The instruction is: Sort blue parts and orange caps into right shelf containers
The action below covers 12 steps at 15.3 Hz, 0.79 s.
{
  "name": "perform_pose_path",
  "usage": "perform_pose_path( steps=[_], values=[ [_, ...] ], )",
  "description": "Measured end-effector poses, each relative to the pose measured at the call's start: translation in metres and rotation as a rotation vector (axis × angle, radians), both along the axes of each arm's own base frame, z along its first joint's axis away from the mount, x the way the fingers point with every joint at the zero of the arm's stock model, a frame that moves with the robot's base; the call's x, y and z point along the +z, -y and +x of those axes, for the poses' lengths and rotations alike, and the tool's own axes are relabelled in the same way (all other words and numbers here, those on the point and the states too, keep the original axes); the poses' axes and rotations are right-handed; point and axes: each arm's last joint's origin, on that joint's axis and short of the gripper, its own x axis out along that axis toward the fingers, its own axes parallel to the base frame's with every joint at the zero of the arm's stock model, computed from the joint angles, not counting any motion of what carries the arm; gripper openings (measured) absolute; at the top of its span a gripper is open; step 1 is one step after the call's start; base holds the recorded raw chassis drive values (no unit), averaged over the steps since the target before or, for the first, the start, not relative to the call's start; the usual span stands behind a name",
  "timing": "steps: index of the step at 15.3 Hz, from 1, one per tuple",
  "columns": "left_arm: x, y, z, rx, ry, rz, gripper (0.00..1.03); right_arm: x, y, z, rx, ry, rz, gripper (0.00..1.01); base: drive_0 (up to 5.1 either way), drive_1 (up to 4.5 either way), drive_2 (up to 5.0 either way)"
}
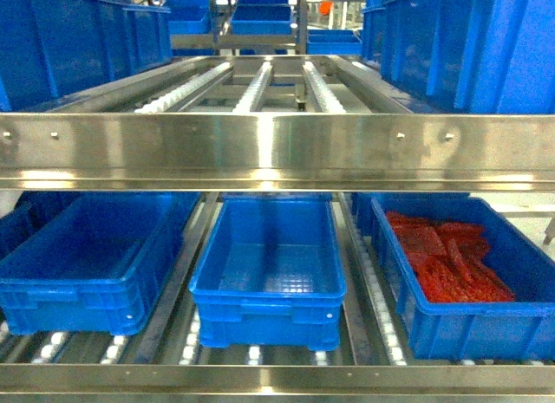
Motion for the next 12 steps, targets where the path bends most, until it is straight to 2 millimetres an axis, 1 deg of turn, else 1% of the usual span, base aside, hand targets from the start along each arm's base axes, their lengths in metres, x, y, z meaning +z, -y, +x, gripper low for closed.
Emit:
perform_pose_path(
  steps=[12],
  values=[
    [0.0001,0.0000,0.0000,0.000,0.001,0.000,0.43,0.0001,0.0000,0.0000,0.000,0.001,0.000,0.44,-4.9,2.45,2.4]
  ],
)
